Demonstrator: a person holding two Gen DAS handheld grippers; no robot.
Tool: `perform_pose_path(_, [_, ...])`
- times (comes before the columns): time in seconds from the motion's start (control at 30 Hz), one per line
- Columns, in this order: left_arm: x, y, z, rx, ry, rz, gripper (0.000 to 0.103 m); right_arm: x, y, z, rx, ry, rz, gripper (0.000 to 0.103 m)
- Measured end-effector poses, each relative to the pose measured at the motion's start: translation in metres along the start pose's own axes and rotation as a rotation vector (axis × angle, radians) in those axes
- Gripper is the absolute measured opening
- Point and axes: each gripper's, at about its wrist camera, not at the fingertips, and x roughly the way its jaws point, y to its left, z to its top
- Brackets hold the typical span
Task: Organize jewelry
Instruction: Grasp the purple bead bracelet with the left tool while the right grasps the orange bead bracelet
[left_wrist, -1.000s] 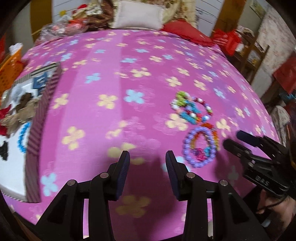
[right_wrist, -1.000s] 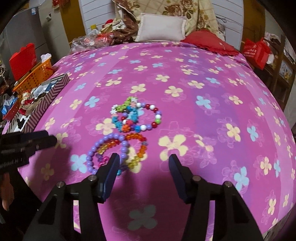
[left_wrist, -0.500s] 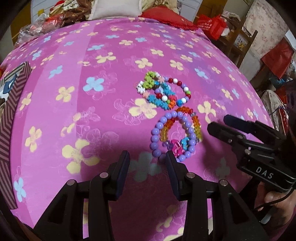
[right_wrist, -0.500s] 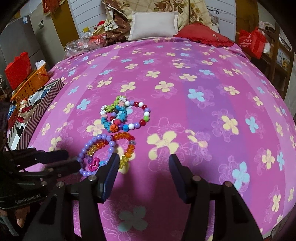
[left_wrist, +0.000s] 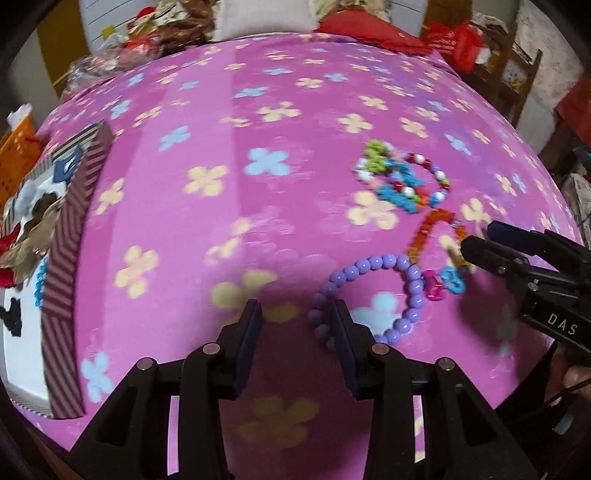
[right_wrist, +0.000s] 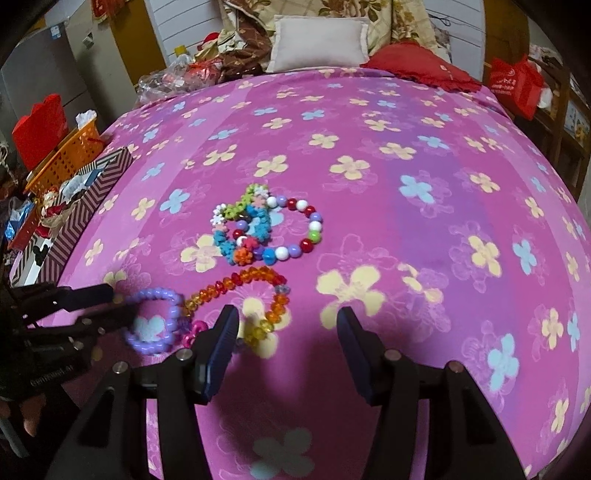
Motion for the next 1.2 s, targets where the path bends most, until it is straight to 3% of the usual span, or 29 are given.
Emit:
perform_pose_path(0.23, [0.002,0.012,0.004,-0.022,-0.011,0.002,0.036,0.015,0.012,0.009,-0.060,-0.001,-0.040,0.057])
perform_pose_path(0.33, [0.004,0.003,0.003,0.025,-0.029,0.016,0.036,0.018,0.013,0.011,-0.089,-0.010,-0.065,0.049])
perform_pose_path(0.43, [0.004,0.000,0.004,0.041,-0.051,0.003,0.032,0.019,0.016,0.010,-0.125,-0.033,-0.100,0.031])
perform_pose_path(0.47, [0.004,0.000,0.004,0.041,-0.056,-0.001,0.025,0.018,0.016,0.010,-0.125,-0.039,-0.093,0.016])
perform_pose_path(0.5, [0.004,0.001,0.005,0.040,-0.065,-0.012,0.007,0.018,0.016,0.010,-0.123,-0.040,-0.094,0.010])
perform_pose_path(0.67, [0.001,0.018,0.006,-0.027,-0.053,-0.122,0.005,0.012,0.013,0.011,-0.091,-0.051,-0.044,0.010])
perform_pose_path(0.93, [-0.030,0.028,0.007,-0.041,-0.127,-0.106,0.005,-0.028,0.031,0.026,-0.112,-0.139,0.006,0.009])
perform_pose_path(1.2, [-0.062,0.046,0.010,-0.062,-0.192,-0.063,0.005,-0.047,0.054,0.037,-0.144,-0.164,0.059,0.009])
